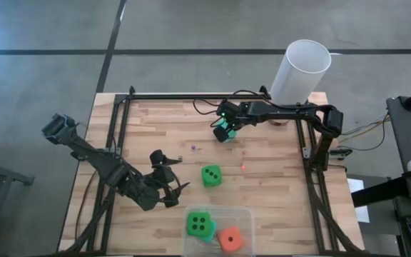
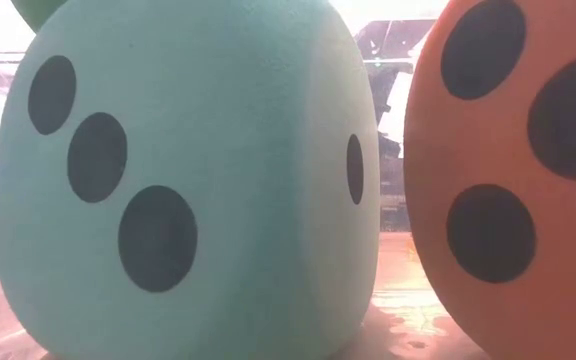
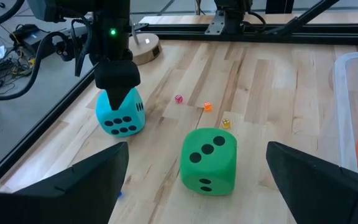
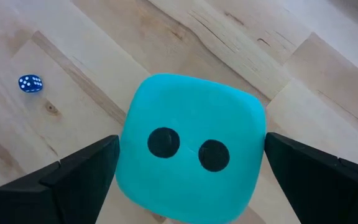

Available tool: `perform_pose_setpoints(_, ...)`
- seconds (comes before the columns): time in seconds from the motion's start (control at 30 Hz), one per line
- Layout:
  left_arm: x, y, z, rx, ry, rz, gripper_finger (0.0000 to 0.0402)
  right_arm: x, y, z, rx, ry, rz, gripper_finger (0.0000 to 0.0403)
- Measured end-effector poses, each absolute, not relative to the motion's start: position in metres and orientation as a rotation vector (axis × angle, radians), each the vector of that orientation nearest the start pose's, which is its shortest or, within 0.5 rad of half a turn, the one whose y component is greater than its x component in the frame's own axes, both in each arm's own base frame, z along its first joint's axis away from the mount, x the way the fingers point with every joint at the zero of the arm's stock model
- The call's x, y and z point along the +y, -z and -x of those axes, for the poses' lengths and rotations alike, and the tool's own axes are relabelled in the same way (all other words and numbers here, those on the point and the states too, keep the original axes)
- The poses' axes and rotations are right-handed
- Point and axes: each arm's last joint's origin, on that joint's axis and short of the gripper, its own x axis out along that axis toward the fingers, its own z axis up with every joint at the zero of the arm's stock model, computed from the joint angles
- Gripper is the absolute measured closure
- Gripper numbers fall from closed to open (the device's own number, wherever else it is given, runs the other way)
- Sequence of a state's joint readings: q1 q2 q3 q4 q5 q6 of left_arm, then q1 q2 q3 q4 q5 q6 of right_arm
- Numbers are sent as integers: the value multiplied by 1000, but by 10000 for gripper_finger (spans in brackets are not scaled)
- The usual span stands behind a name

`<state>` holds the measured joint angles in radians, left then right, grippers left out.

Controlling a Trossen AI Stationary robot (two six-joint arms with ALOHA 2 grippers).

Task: Pick & Place Dice
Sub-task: Put the large blue dice into the transparent bin

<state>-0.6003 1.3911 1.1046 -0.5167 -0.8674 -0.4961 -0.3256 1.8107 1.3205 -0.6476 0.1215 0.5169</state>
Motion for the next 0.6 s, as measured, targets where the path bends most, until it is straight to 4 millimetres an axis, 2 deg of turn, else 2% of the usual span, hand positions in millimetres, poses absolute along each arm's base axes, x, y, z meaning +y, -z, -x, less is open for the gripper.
perform_pose_setpoints(0.6,-143,-289,-248,511,-387,-61,16,-120,-205,-344,1057,670,-526,3)
